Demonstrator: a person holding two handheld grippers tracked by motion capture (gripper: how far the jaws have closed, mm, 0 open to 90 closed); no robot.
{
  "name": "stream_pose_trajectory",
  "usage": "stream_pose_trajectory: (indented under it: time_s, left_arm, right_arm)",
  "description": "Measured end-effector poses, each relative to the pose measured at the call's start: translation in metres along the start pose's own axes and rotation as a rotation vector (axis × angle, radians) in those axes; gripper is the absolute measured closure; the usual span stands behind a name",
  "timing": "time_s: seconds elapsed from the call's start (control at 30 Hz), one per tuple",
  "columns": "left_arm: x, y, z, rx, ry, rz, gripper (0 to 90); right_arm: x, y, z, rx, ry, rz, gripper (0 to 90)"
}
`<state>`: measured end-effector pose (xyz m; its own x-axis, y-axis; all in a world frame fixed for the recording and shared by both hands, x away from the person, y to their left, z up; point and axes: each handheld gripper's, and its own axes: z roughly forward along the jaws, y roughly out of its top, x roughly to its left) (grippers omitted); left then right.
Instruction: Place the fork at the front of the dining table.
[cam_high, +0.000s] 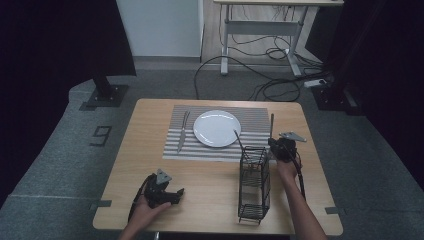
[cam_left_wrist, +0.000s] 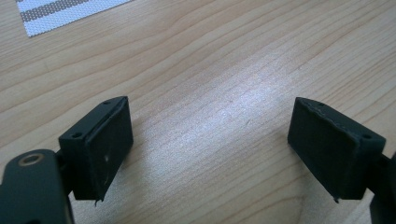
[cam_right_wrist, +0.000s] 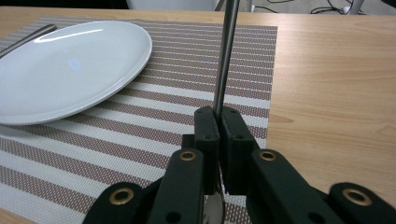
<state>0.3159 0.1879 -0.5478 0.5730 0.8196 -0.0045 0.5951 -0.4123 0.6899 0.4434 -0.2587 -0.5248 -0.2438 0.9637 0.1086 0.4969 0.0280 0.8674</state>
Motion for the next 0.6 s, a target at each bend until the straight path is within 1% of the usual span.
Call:
stream_pose_trajectory:
  time_s: [0.3,0.37,0.43,0.5,0.6]
  left_arm:
    - [0.0,0.0,0.0,0.0,0.0,0.0,14.0]
    - [0.0,0.0,0.0,0.0,0.0,0.0,14.0]
    - [0.0,0.0,0.0,0.0,0.0,0.0,13.9]
    - [0.0,0.0,0.0,0.0,0.0,0.0,14.0]
    - [0.0,0.0,0.0,0.0,0.0,0.001,14.0]
  right_arm:
    - [-0.003,-0.003,0.008,-0.001,0.007,0.041,86.0]
    - [-0.004,-0.003,0.009,0.0,0.007,0.04,86.0]
    - [-0.004,-0.001,0.011,0.016,0.007,0.047,86.0]
    - [-0.003,0.001,0.014,0.021,0.003,0.038,86.2]
    - [-0.002,0.003,0.017,0.026,0.001,0.04,86.2]
